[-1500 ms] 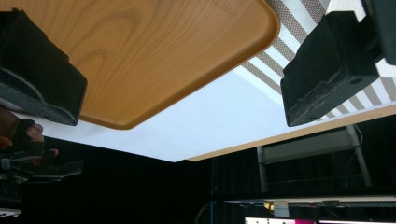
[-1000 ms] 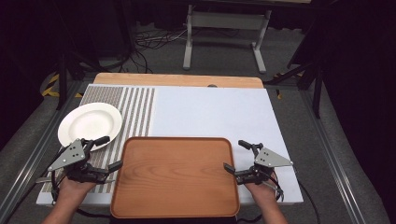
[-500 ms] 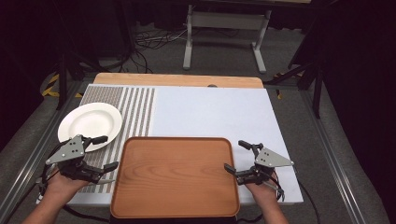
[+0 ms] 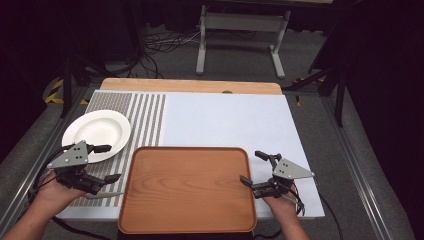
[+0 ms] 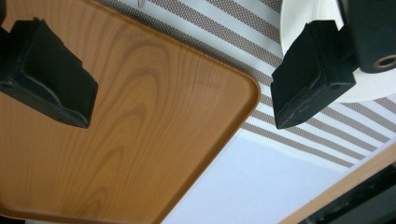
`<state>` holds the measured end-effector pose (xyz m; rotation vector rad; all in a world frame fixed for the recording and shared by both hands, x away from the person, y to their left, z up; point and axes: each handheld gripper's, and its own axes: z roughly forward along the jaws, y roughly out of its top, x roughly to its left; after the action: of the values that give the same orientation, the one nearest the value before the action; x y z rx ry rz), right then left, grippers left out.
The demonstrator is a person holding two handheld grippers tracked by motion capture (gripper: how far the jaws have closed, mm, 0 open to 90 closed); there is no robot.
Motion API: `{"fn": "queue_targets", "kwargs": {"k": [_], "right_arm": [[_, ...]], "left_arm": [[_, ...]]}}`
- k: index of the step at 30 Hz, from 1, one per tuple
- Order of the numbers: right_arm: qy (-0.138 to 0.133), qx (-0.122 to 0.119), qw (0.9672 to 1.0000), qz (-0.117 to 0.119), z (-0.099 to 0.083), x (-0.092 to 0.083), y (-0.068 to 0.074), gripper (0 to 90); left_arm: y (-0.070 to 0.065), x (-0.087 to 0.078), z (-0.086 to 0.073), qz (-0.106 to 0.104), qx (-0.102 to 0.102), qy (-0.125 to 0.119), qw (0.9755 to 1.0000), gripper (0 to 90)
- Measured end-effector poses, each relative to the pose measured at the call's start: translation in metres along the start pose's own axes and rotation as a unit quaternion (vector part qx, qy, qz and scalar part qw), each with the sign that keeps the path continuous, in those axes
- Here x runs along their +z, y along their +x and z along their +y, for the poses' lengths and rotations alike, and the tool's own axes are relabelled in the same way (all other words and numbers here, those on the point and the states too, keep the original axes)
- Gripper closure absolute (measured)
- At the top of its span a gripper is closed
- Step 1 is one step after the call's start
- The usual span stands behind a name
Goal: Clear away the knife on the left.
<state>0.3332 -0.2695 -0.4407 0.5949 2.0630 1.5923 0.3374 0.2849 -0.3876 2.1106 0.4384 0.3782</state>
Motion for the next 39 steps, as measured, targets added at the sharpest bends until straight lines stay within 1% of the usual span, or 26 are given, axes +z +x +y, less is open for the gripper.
{"fn": "queue_targets", "kwargs": {"k": [1,2,3,4,6,13,15,18,23,30,33,34,36,37,38,39], "right_arm": [[0.0,0.0,1.0,0.0,0.0,0.0,0.0,4.6],[0.0,0.0,1.0,0.0,0.0,0.0,0.0,4.6],[0.0,0.0,1.0,0.001,0.0,0.0,0.0,4.6],[0.0,0.001,1.0,0.001,0.0,0.0,0.0,4.6],[0.0,0.002,1.0,0.0,-0.001,0.0,0.0,4.6],[0.0,0.003,1.0,0.002,-0.001,0.0,-0.001,4.8],[0.0,0.004,1.0,0.003,-0.001,0.0,-0.001,4.8],[0.001,0.004,1.0,0.003,-0.001,0.001,0.0,4.9],[0.001,0.004,1.0,0.004,-0.001,0.001,-0.001,4.8],[0.003,0.003,1.0,0.007,-0.001,0.001,0.0,4.8],[0.003,0.003,1.0,0.007,-0.001,0.001,0.0,4.8],[0.003,0.002,1.0,0.008,-0.001,0.001,0.0,4.8],[0.003,0.002,1.0,0.008,-0.001,0.001,0.0,4.9],[0.003,0.002,1.0,0.008,-0.001,0.001,0.0,4.8],[0.003,0.002,1.0,0.008,-0.001,0.001,0.0,4.8],[0.003,0.001,1.0,0.009,-0.002,0.001,0.0,4.8]], "left_arm": [[0.0,-0.001,0.0,-0.004,0.0,0.003,1.0,8.2],[0.0,-0.001,0.0,-0.004,0.0,0.003,1.0,8.4],[0.002,-0.001,0.001,-0.01,0.001,0.017,0.9998,8.8],[0.003,-0.002,0.0,-0.011,0.004,0.025,0.9996,8.8],[0.004,-0.003,0.0,-0.011,0.01,0.034,0.9993,8.9],[0.009,-0.012,-0.002,-0.021,0.015,0.068,0.9974,13.1],[0.01,-0.013,-0.002,-0.024,0.02,0.081,0.9962,14.0],[0.011,-0.015,-0.003,-0.03,0.03,0.103,0.9938,15.2],[0.013,-0.017,-0.006,-0.038,0.036,0.129,0.9902,17.5],[0.014,-0.016,-0.007,-0.052,0.049,0.179,0.9812,18.9],[0.014,-0.015,-0.008,-0.057,0.055,0.202,0.9762,19.5],[0.014,-0.014,-0.008,-0.06,0.058,0.206,0.9749,19.6],[0.014,-0.014,-0.009,-0.062,0.062,0.221,0.9713,19.9],[0.014,-0.014,-0.009,-0.062,0.062,0.221,0.9713,19.9],[0.015,-0.014,-0.009,-0.064,0.064,0.228,0.9695,19.9],[0.015,-0.014,-0.01,-0.064,0.063,0.239,0.9668,20.1]]}}
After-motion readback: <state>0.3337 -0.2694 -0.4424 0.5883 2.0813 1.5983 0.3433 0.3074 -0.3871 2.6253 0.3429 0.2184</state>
